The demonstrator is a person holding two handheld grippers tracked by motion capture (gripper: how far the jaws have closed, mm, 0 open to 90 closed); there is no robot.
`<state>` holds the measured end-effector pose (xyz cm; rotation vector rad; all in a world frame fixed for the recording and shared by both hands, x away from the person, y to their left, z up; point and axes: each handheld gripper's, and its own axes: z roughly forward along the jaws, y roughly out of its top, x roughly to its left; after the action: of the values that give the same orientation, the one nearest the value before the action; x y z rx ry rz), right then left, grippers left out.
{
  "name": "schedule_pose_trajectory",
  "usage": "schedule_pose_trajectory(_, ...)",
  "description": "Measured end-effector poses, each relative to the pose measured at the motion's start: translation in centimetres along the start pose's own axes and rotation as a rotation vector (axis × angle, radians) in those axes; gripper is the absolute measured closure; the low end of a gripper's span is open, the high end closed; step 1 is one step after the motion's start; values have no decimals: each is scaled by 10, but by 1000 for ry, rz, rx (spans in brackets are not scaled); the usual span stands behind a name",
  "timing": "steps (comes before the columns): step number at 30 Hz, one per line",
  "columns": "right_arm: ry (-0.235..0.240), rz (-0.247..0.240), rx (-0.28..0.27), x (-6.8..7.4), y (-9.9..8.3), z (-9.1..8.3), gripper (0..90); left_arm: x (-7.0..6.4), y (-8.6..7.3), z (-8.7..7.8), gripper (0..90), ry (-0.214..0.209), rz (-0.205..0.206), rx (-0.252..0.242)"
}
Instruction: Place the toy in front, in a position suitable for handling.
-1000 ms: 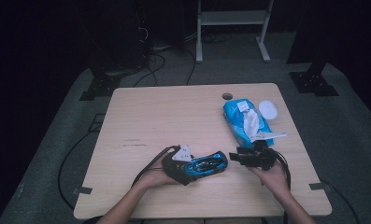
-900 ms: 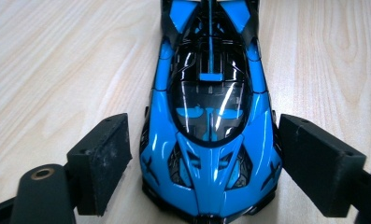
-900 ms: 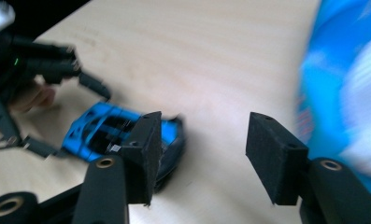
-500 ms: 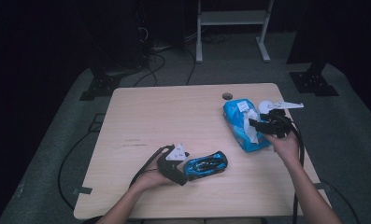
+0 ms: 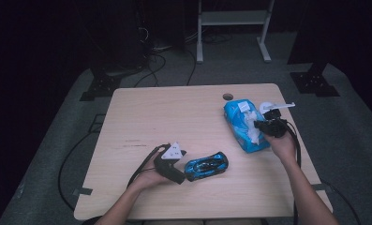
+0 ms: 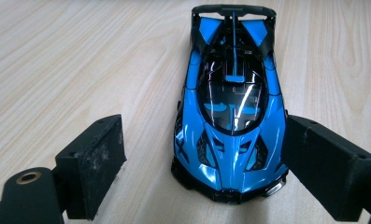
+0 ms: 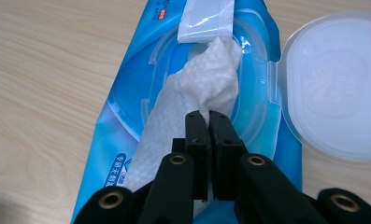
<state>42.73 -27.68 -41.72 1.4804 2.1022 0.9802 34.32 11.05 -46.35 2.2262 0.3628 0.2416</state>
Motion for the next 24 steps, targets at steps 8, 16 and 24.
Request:
schedule_pose_trajectory(8,41,-25,-66,7,10,-29,880,-1,-1,1,123,3,14,2)
schedule_pose_trajectory(16,94,-49,-163,15,30,-65,880,-3,-1,3,109,1,18,6)
schedule_pose_trajectory(24,174,-142,-205,40,32,-104,878,-3,-1,4,108,2,22,4)
